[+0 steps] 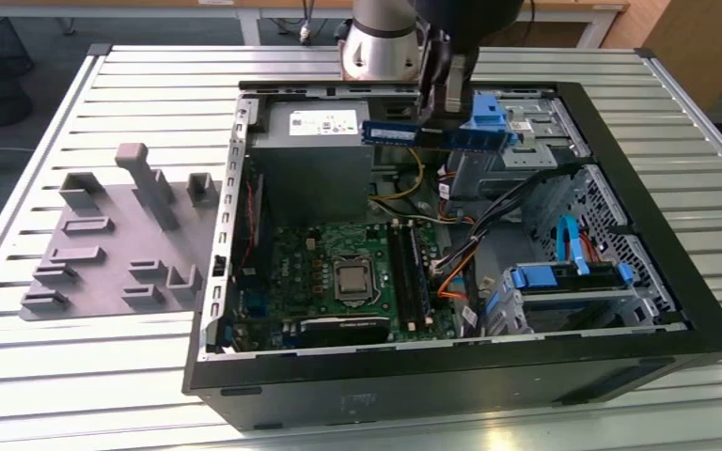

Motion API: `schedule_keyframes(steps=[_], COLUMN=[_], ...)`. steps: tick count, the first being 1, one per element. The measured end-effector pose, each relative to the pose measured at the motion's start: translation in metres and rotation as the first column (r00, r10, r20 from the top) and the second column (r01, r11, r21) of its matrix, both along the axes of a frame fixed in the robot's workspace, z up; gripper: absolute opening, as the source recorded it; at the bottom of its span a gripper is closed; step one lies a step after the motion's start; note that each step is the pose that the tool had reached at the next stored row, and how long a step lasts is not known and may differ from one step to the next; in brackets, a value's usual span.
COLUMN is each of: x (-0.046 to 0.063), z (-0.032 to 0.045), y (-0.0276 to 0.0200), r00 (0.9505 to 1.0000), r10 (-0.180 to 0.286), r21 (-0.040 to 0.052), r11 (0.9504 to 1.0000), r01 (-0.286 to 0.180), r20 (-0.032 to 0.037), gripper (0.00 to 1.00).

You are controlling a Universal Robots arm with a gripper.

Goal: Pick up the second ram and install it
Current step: 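Insert the second ram into the second slot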

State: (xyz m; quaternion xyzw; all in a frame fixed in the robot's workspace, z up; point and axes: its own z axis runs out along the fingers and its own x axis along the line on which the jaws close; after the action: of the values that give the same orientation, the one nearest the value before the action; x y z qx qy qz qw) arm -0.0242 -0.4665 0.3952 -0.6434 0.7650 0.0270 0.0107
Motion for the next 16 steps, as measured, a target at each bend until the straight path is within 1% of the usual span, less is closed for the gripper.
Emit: schedule_keyframes(steps=[2, 4, 6, 8, 11, 14, 16], x=[0.0, 0.0, 0.0, 0.0, 0.0, 0.0, 0.0], z=[-0.0002, -0.0005, -0.0007, -0.001, -0.0014, -0.0018, -0.0021], y=[0.0, 0.0, 0.0, 0.0, 0.0, 0.0, 0.0], r00=[0.9993, 0.9973, 0.994, 0.9894, 0.9802, 0.9676, 0.9583], r10=[-0.037, -0.074, -0.109, -0.145, -0.198, -0.252, -0.286], r21=[0.0, 0.0, 0.0, 0.0, 0.0, 0.0001, 0.0], r11=[0.9993, 0.9973, 0.994, 0.9894, 0.9802, 0.9676, 0.9583], r01=[0.037, 0.074, 0.109, 0.145, 0.198, 0.252, 0.286], r20=[0.0, 0.0, 0.0, 0.0, 0.0, 0.0, 0.0], gripper=[0.14, 0.14, 0.14, 0.14, 0.14, 0.14, 0.14])
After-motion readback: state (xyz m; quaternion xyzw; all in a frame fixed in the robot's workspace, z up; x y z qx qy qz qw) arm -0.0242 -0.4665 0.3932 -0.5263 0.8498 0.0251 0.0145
